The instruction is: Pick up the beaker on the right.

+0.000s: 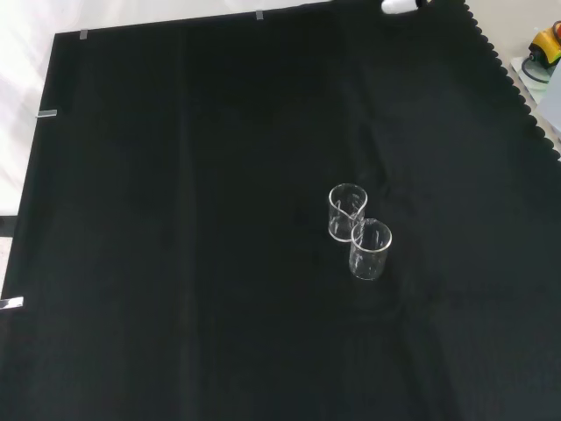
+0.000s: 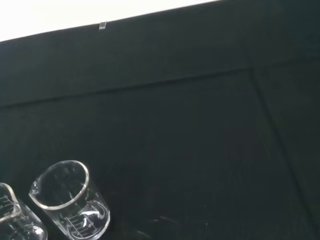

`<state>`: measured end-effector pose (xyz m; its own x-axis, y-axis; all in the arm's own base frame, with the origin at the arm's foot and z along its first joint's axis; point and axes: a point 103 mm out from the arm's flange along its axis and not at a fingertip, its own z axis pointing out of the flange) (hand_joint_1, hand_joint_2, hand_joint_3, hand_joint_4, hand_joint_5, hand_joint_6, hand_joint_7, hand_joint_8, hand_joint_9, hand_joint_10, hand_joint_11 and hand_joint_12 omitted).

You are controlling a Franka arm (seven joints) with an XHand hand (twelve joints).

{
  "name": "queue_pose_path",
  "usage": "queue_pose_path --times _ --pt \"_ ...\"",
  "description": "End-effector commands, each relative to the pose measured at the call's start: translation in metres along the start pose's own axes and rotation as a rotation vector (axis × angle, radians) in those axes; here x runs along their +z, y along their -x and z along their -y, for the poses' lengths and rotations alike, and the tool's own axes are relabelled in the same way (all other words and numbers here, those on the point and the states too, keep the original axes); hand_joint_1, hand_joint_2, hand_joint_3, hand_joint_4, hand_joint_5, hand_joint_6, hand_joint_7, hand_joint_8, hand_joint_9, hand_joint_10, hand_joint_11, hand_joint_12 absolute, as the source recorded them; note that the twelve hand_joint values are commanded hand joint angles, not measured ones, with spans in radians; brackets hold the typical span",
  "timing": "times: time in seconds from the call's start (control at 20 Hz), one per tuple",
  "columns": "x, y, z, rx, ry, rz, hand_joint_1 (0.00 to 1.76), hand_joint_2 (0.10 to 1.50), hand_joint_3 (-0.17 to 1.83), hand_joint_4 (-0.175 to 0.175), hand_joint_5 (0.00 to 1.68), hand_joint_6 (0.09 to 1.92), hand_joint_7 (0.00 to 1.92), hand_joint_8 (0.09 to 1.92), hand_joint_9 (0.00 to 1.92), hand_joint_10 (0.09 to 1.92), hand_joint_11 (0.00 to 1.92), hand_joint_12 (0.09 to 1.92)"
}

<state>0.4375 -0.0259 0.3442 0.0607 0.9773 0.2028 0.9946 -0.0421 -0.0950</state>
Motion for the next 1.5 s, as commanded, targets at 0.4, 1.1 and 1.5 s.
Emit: queue_pose_path --times 0.4,1.1,1.5 --pt "0.045 0.009 -0.046 -0.064 -0.018 -0.059 0.43 0.87 0.82 -0.055 0.26 0.09 0.12 0.54 0.13 0.65 0.00 0.95" --pt "0.111 0.019 -0.069 -0.138 -0.080 -0.188 0.69 0.58 0.93 -0.065 0.28 0.09 0.16 0.60 0.23 0.67 0.00 1.08" --pt "0.138 0.013 -0.078 -0.189 -0.124 -0.247 0.72 0.51 0.97 -0.069 0.27 0.09 0.16 0.62 0.24 0.68 0.00 1.10"
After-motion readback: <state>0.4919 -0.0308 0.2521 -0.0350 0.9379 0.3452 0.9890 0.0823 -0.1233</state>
